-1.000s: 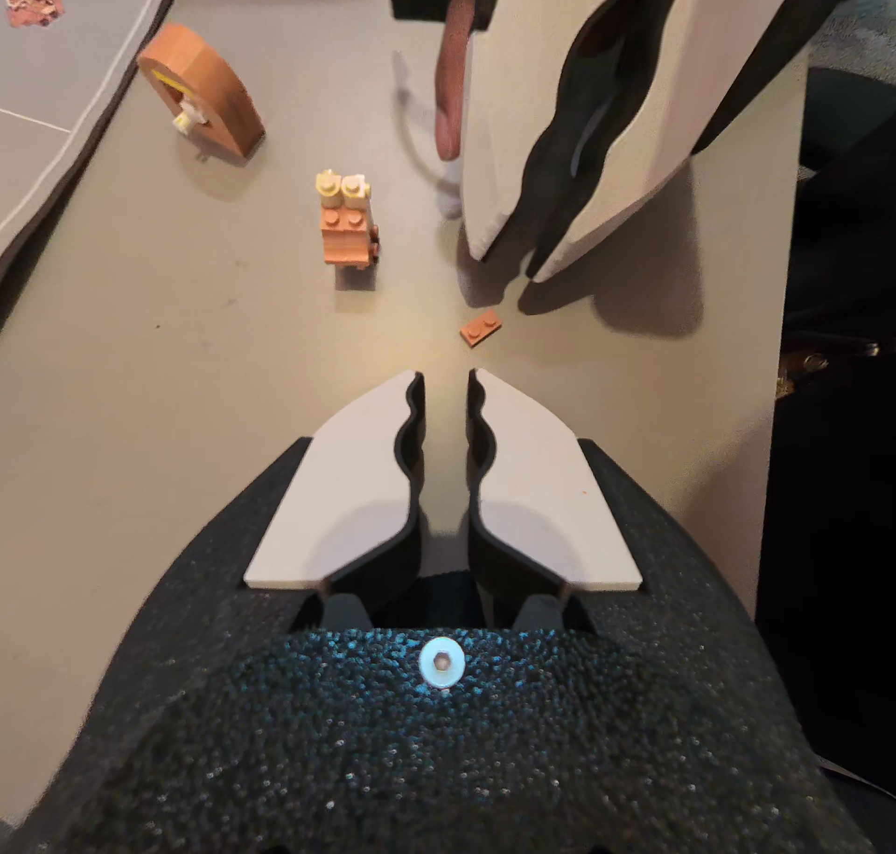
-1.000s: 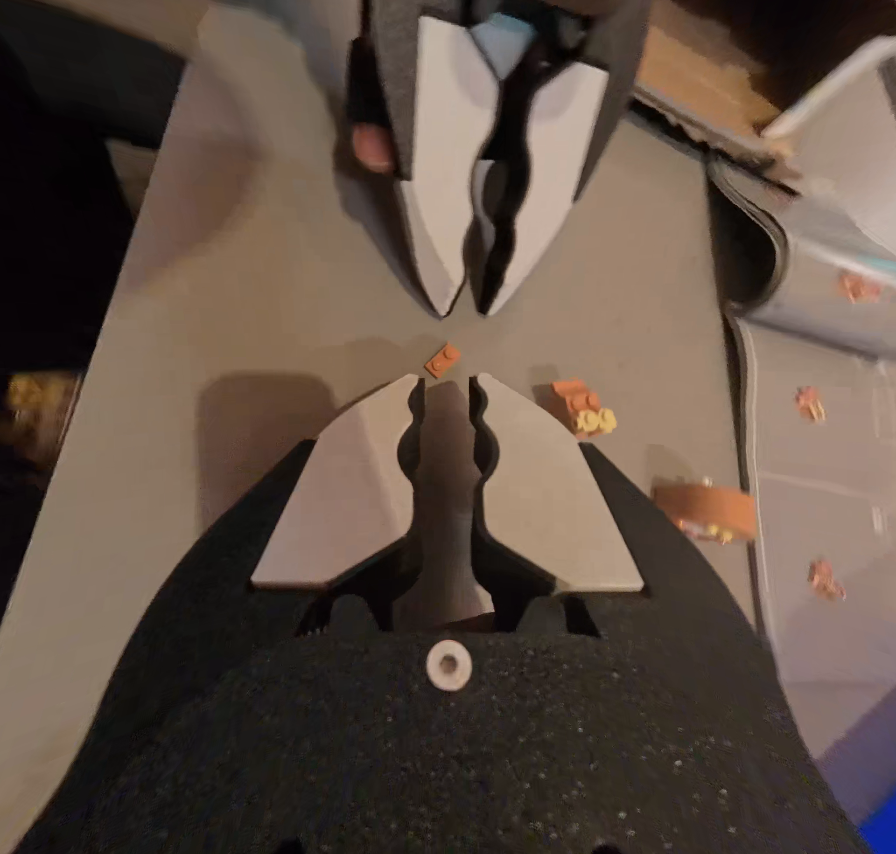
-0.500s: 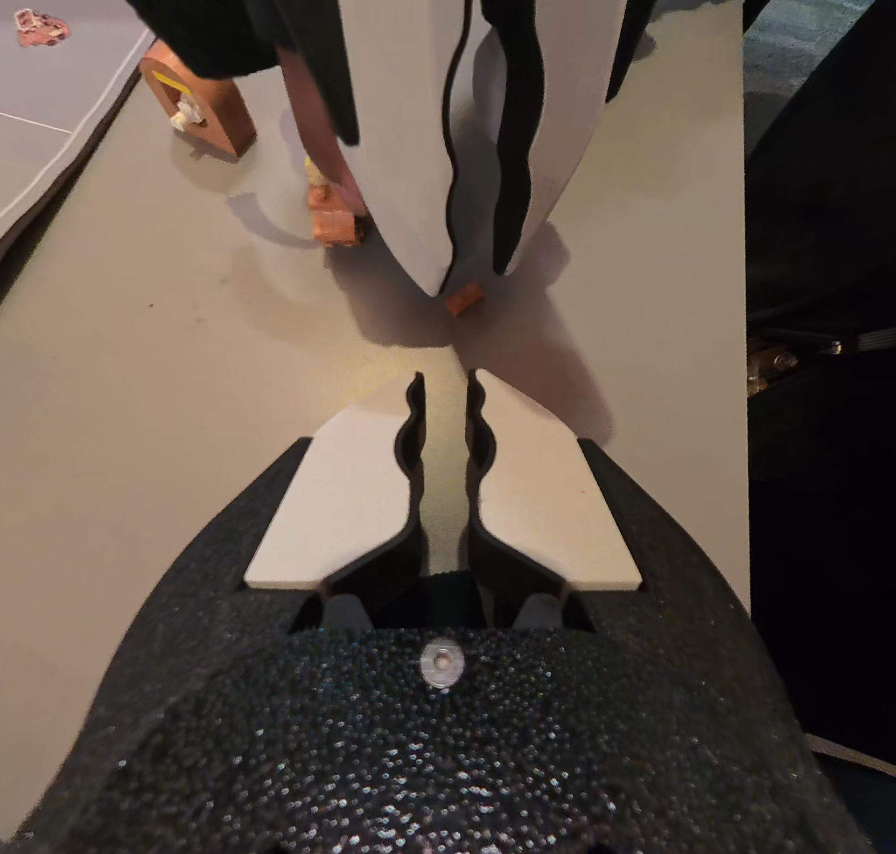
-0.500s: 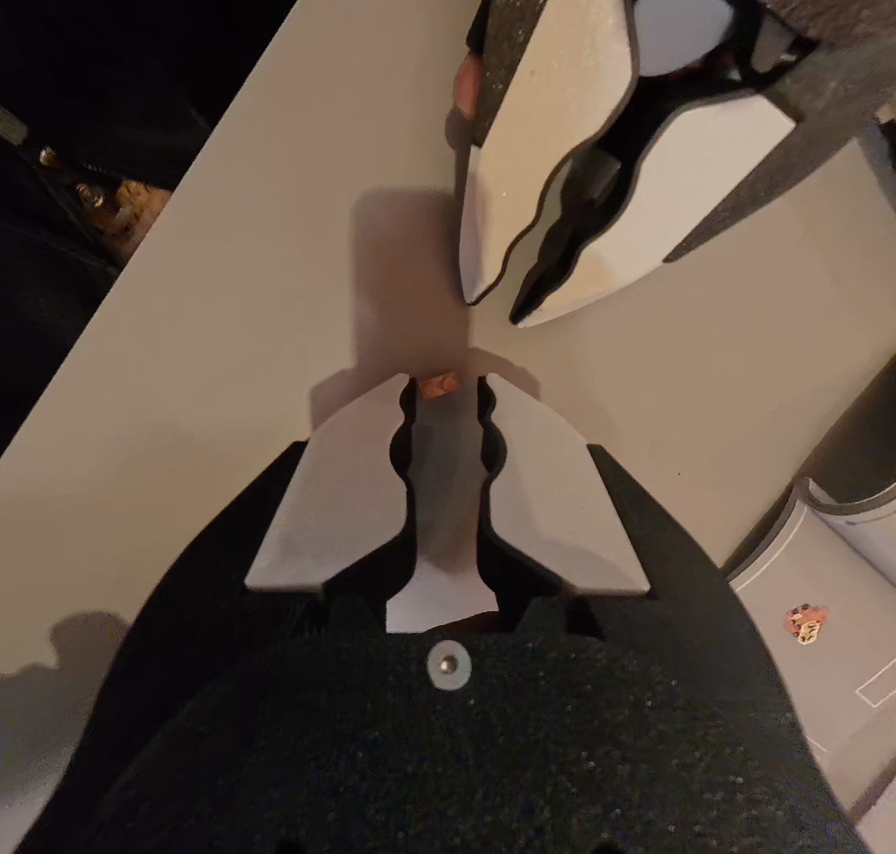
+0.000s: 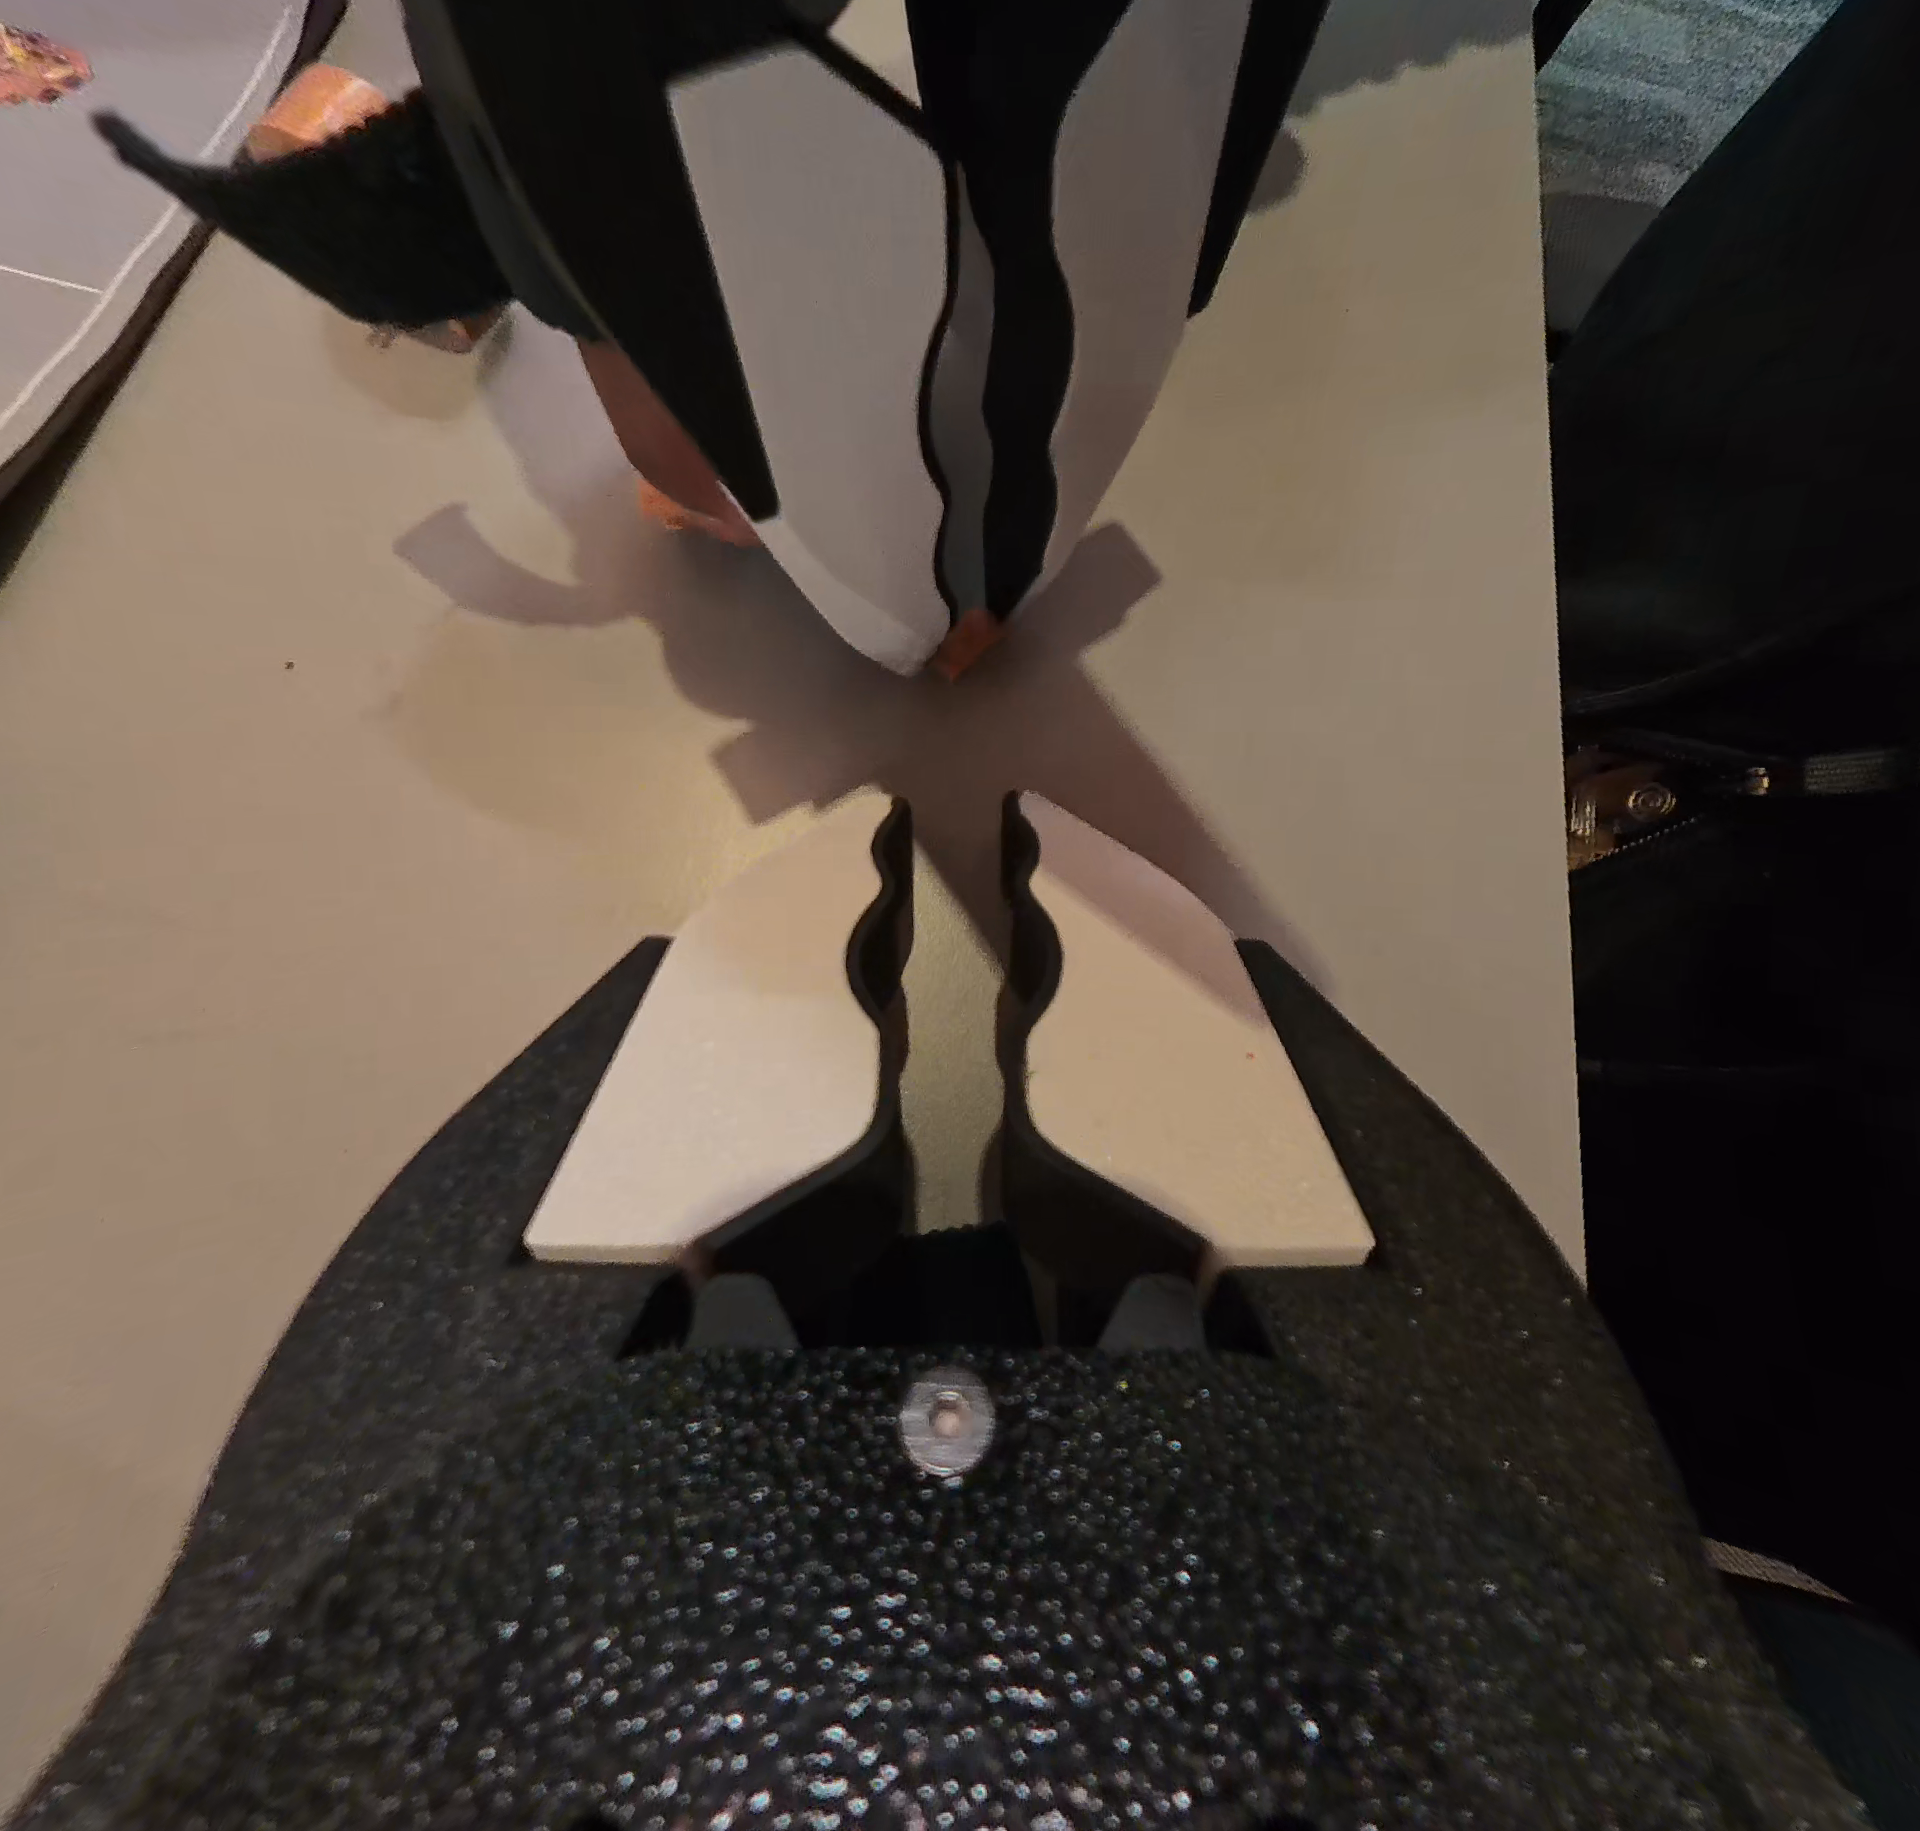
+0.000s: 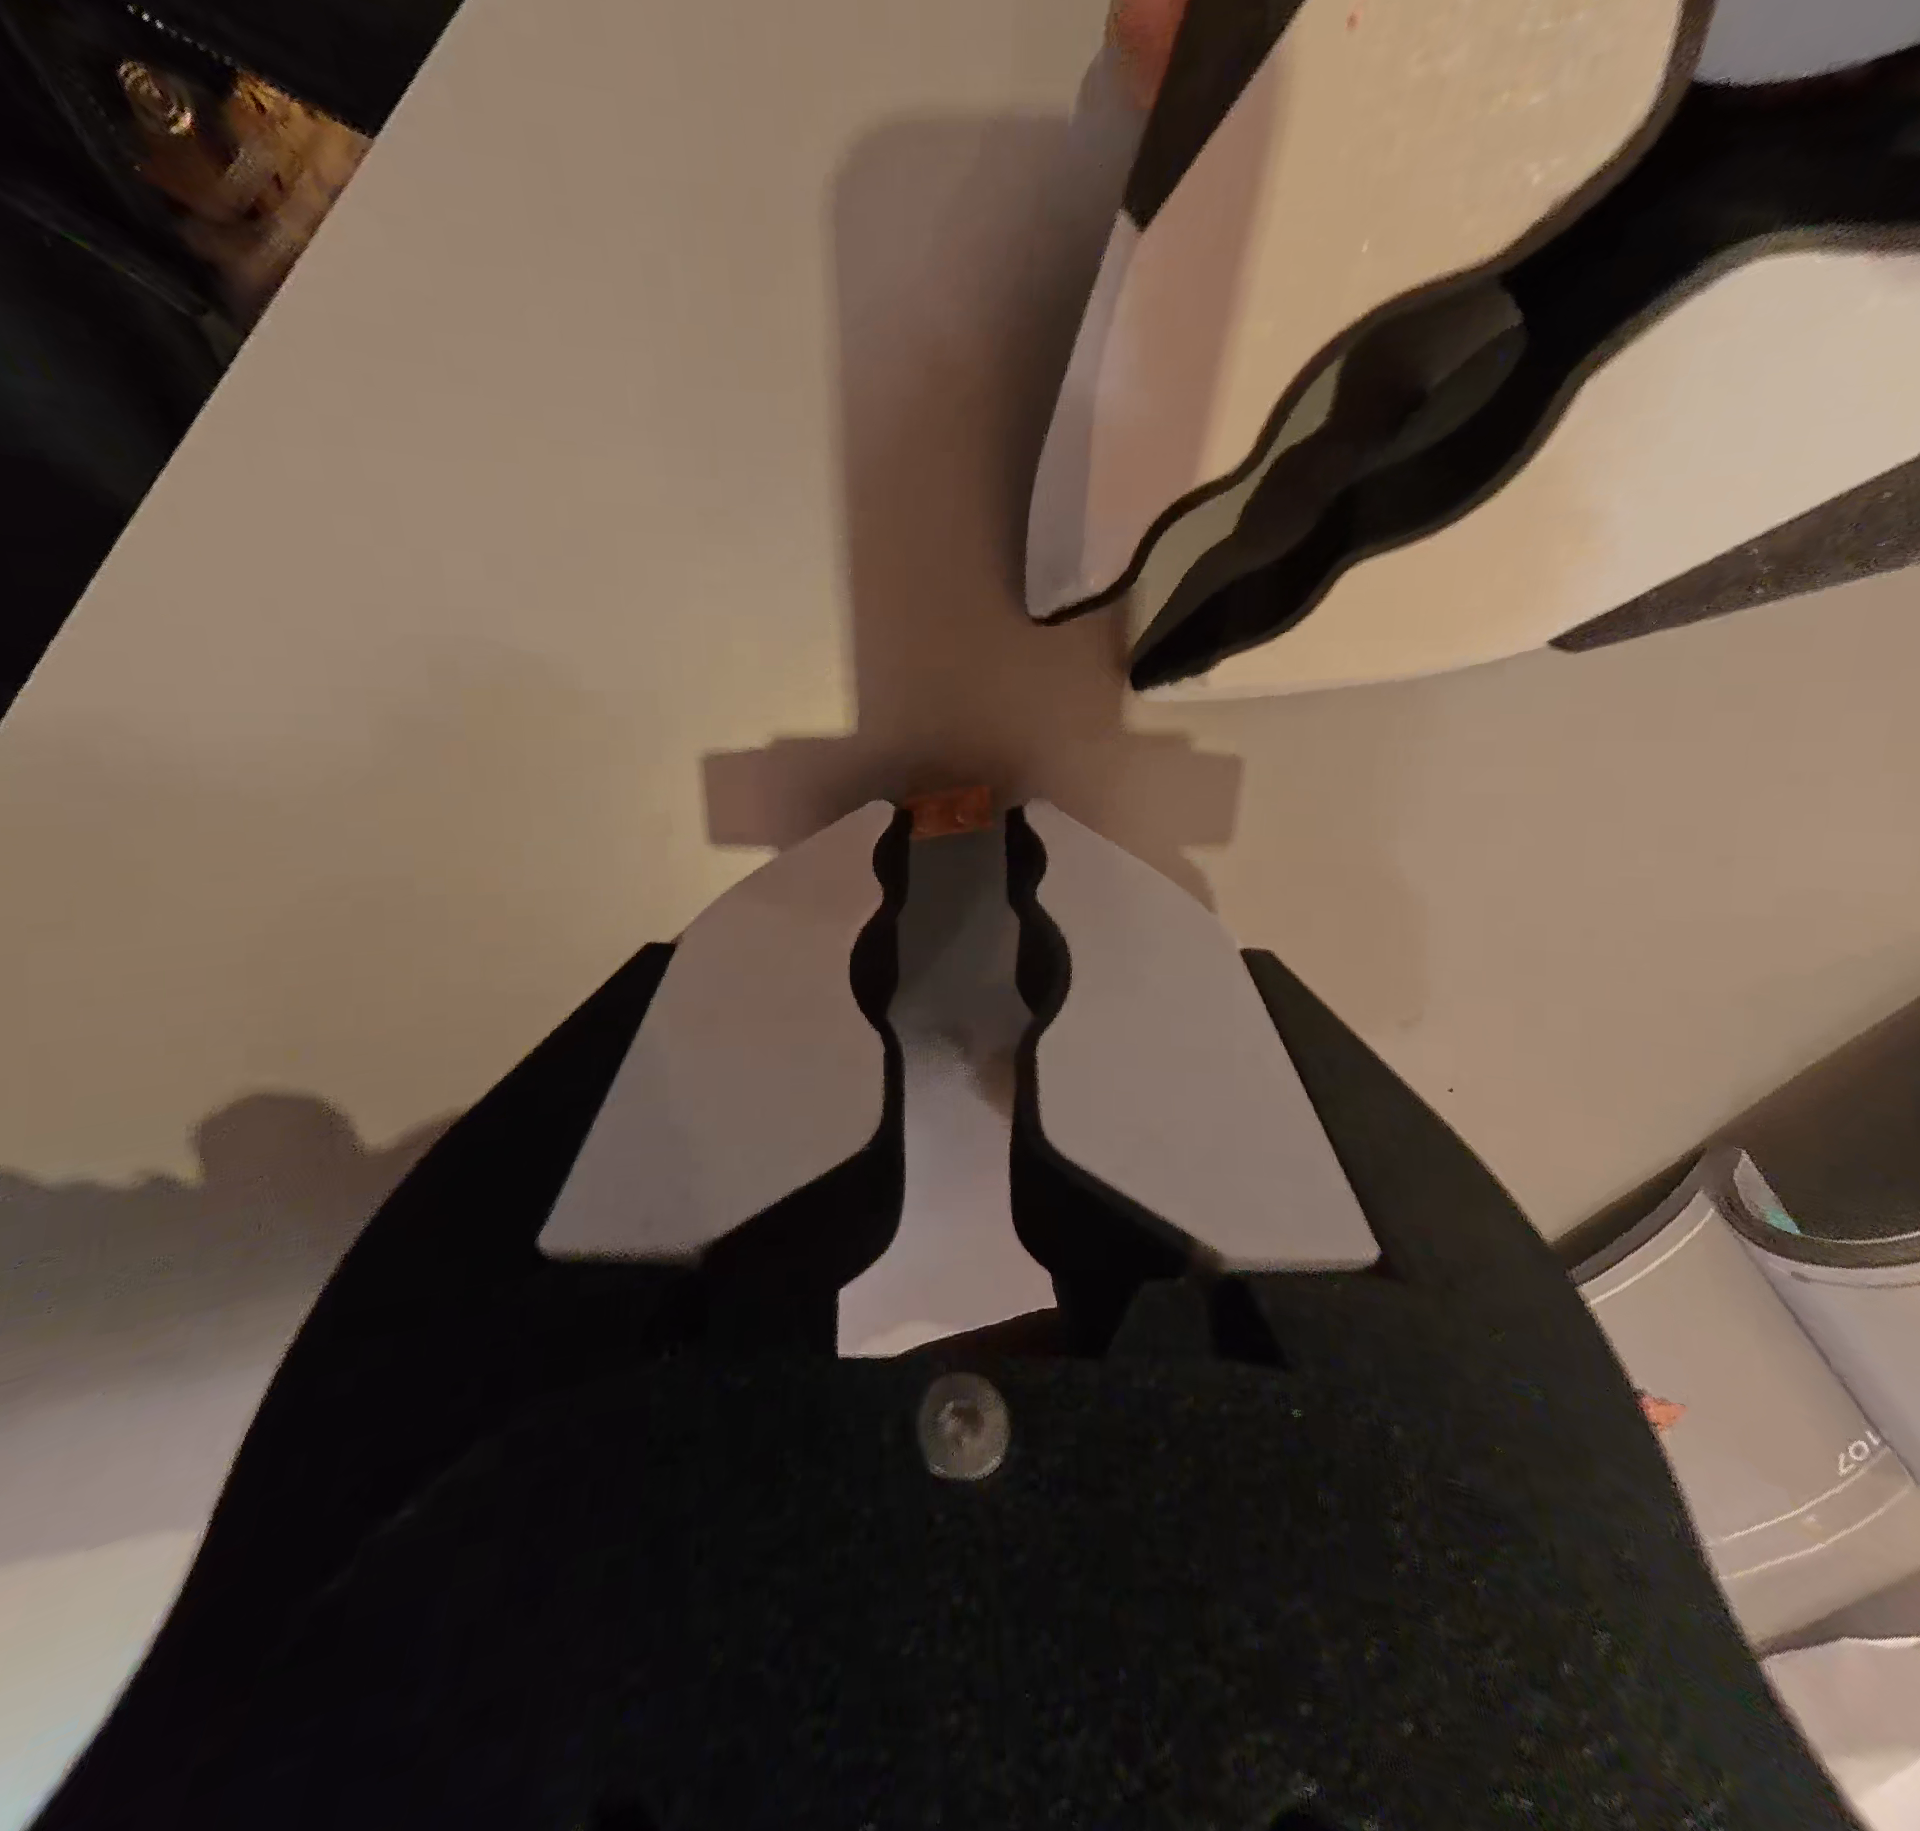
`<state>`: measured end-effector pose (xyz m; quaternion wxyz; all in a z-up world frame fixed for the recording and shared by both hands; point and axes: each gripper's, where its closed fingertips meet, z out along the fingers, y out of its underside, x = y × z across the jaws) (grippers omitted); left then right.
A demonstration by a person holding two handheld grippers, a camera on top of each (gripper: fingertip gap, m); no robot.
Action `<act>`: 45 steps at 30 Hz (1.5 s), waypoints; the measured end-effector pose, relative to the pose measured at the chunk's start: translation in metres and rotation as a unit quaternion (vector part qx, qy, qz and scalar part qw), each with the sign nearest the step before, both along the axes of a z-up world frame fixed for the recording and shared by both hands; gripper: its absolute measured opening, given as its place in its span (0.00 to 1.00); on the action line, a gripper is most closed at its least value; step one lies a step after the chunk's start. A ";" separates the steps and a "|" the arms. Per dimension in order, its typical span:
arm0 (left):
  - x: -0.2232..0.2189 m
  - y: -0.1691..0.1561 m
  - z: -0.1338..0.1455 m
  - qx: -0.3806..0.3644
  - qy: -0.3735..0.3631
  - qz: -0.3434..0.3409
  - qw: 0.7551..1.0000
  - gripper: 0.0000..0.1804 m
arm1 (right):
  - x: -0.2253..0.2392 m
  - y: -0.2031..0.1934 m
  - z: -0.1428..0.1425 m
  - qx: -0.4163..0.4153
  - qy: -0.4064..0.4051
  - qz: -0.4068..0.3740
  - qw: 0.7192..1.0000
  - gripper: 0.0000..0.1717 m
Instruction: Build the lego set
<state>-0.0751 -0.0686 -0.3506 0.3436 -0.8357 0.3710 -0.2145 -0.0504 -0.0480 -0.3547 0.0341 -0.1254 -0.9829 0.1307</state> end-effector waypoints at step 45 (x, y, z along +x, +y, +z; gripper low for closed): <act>0.000 -0.001 -0.001 0.008 0.011 0.001 1.000 0.08 | 0.018 0.026 0.000 0.042 -0.021 -0.140 0.989 0.10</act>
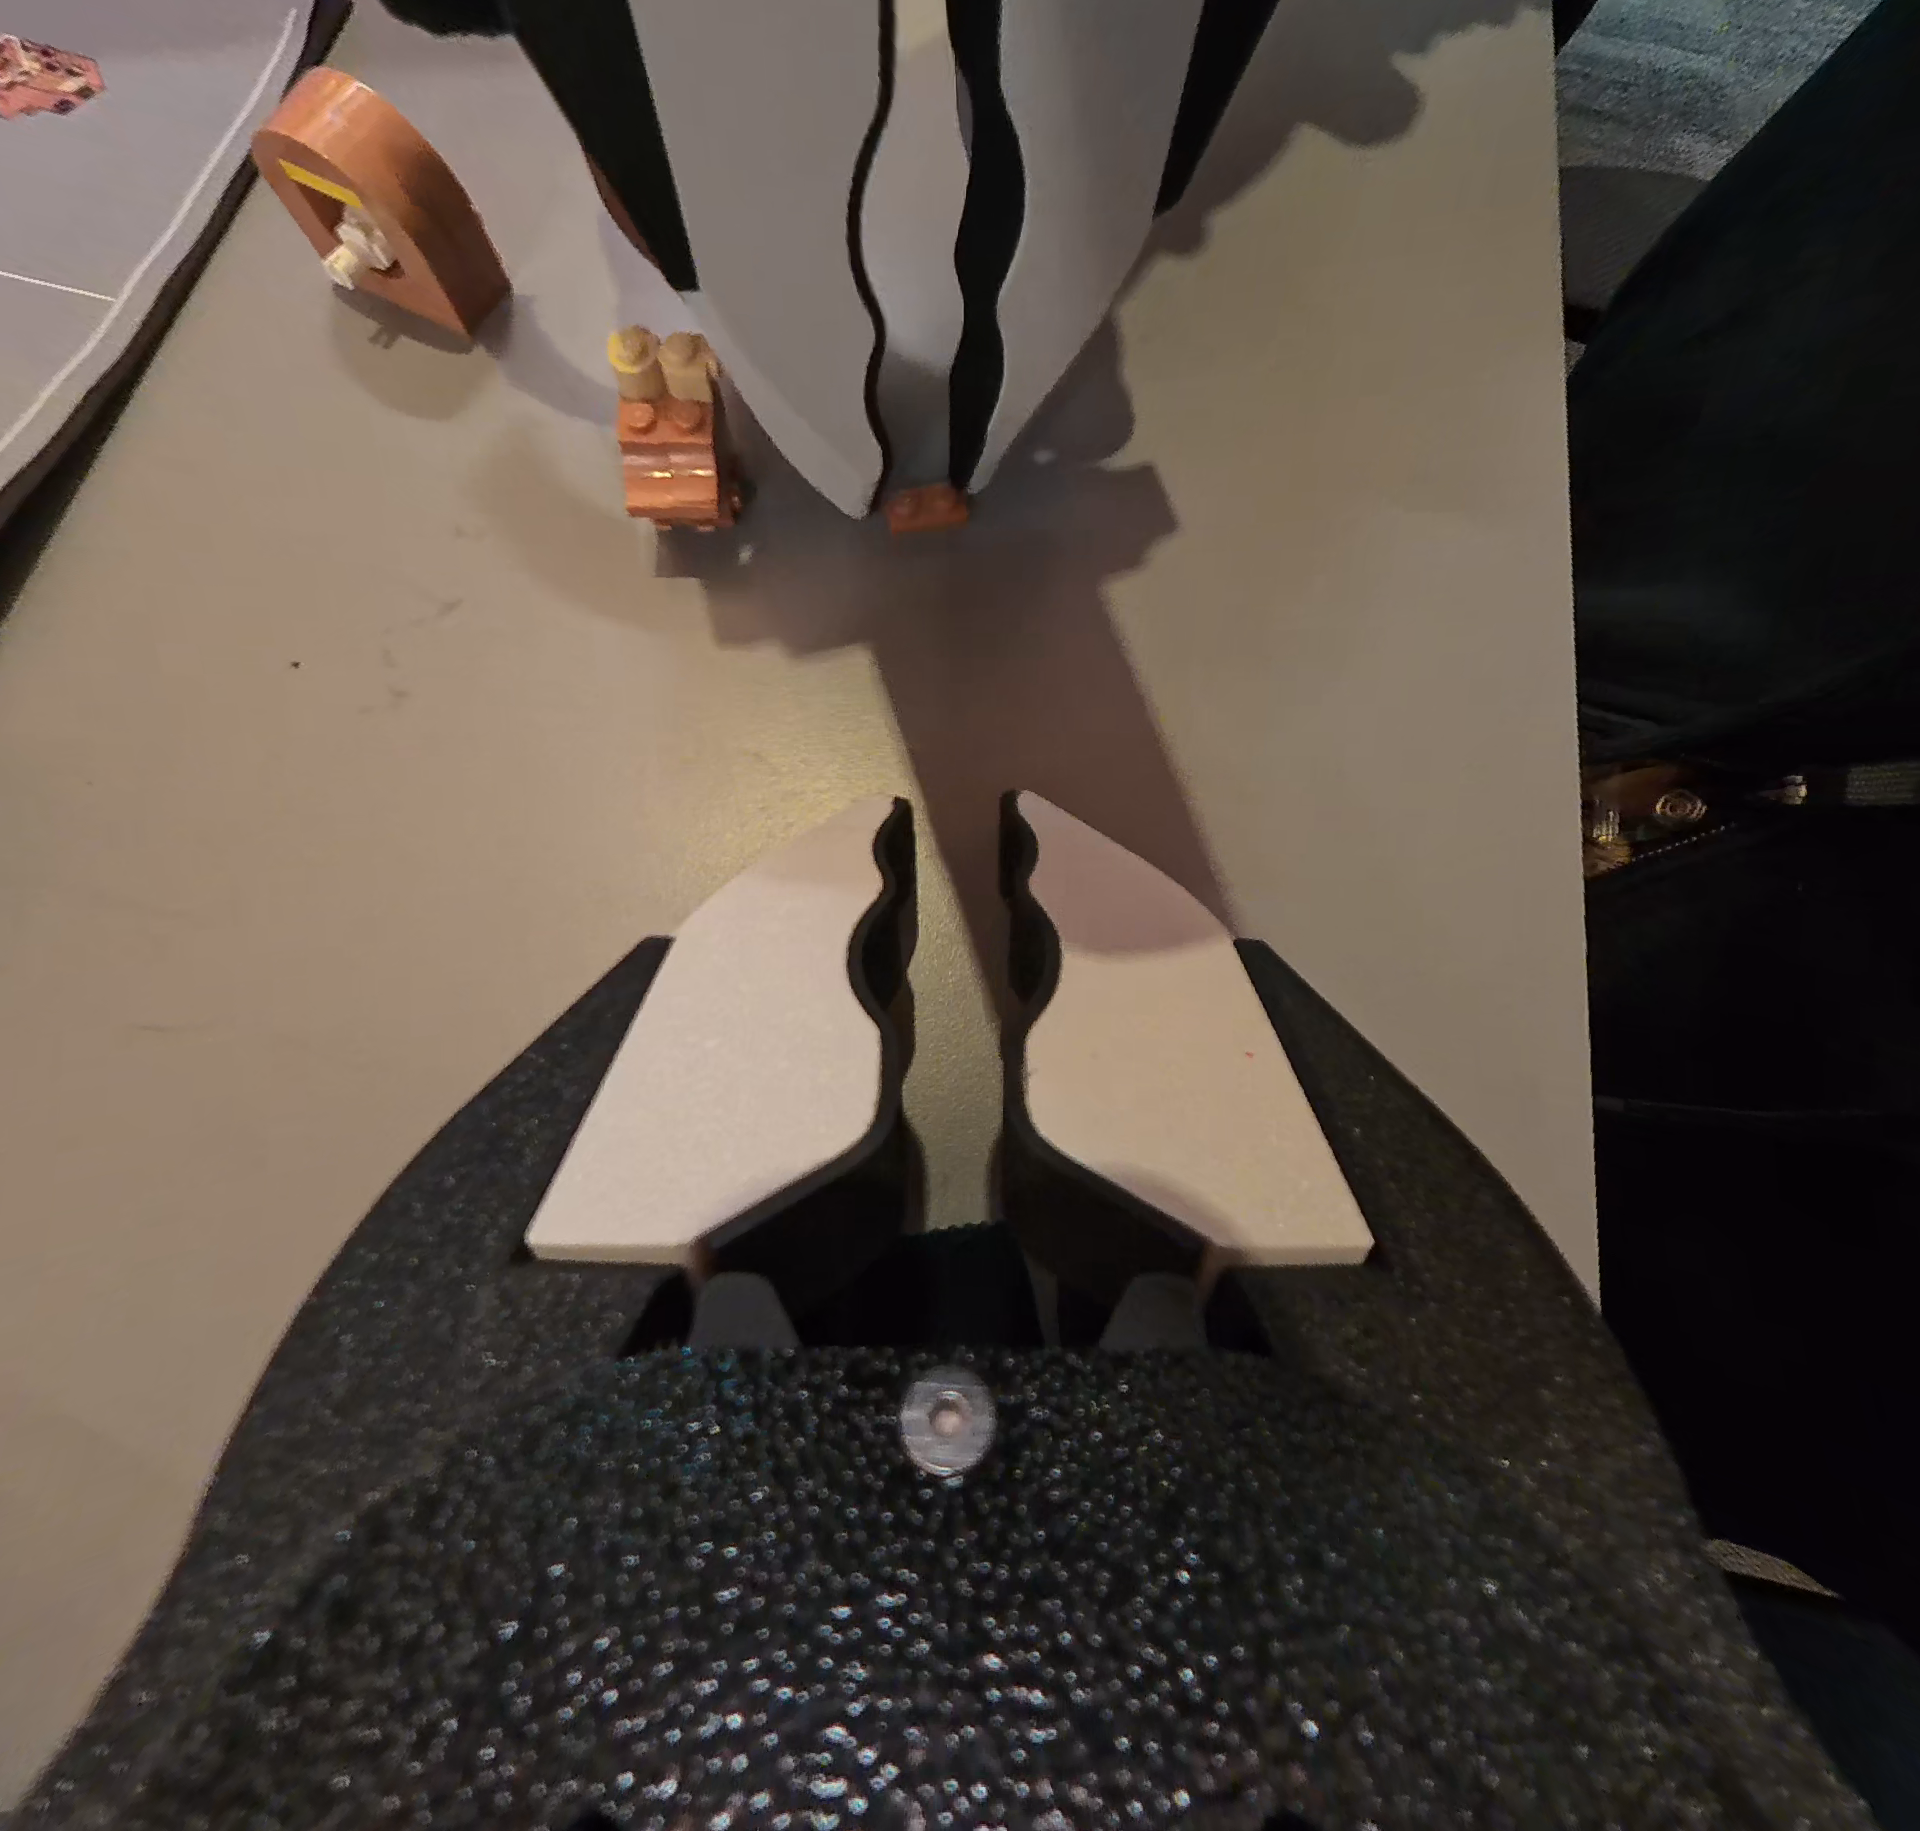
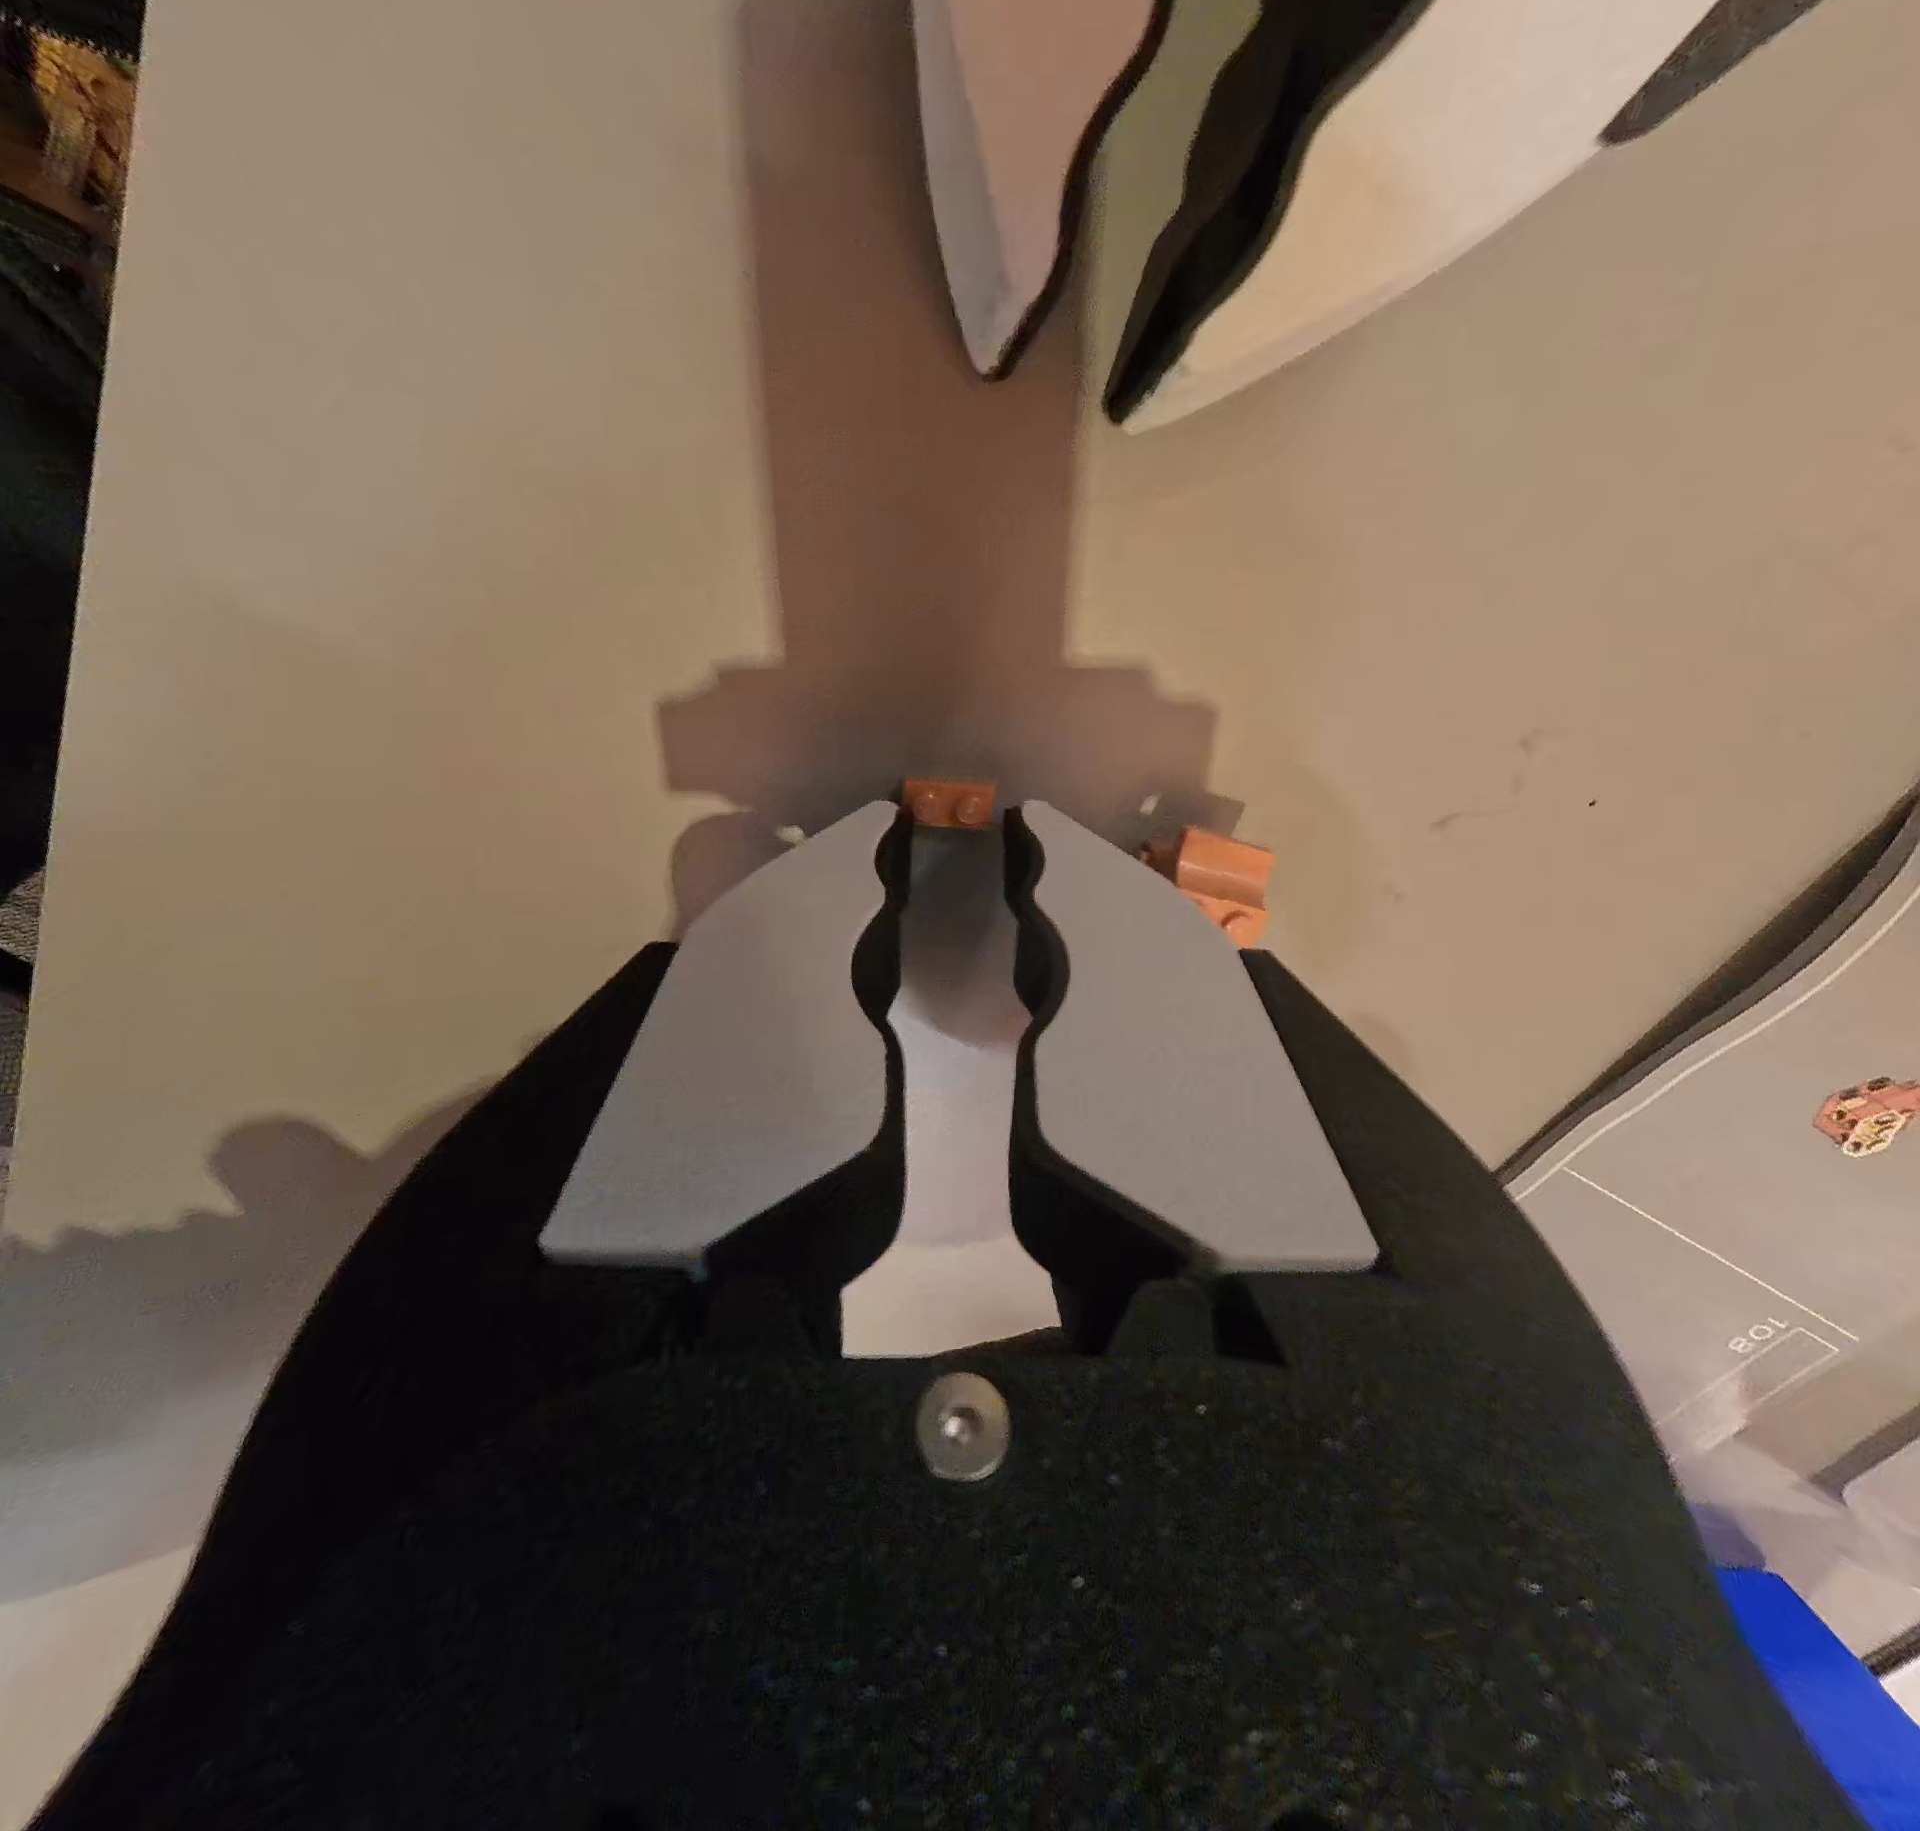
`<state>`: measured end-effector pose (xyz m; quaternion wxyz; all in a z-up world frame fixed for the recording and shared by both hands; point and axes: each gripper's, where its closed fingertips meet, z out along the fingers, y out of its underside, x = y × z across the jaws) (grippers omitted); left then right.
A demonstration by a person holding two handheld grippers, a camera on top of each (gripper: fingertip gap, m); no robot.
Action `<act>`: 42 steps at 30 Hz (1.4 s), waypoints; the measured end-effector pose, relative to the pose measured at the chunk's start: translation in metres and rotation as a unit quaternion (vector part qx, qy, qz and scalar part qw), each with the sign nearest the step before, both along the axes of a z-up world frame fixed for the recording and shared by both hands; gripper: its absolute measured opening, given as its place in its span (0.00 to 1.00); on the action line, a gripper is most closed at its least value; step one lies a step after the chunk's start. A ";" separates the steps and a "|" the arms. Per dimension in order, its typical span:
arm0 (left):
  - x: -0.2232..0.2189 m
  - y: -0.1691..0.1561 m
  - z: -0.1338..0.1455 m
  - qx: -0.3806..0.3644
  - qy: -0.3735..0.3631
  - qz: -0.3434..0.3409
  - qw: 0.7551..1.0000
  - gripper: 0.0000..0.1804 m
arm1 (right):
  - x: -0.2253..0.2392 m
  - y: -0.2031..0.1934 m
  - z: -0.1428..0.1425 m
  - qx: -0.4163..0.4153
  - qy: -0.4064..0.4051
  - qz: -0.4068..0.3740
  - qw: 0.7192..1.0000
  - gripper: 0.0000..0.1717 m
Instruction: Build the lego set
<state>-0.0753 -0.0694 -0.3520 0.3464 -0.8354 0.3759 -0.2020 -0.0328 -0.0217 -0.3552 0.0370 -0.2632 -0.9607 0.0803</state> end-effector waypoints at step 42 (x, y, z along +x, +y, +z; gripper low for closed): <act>0.000 0.001 0.000 0.001 0.002 0.002 1.000 0.09 | 0.008 -0.007 -0.002 -0.029 -0.002 -0.171 0.985 0.09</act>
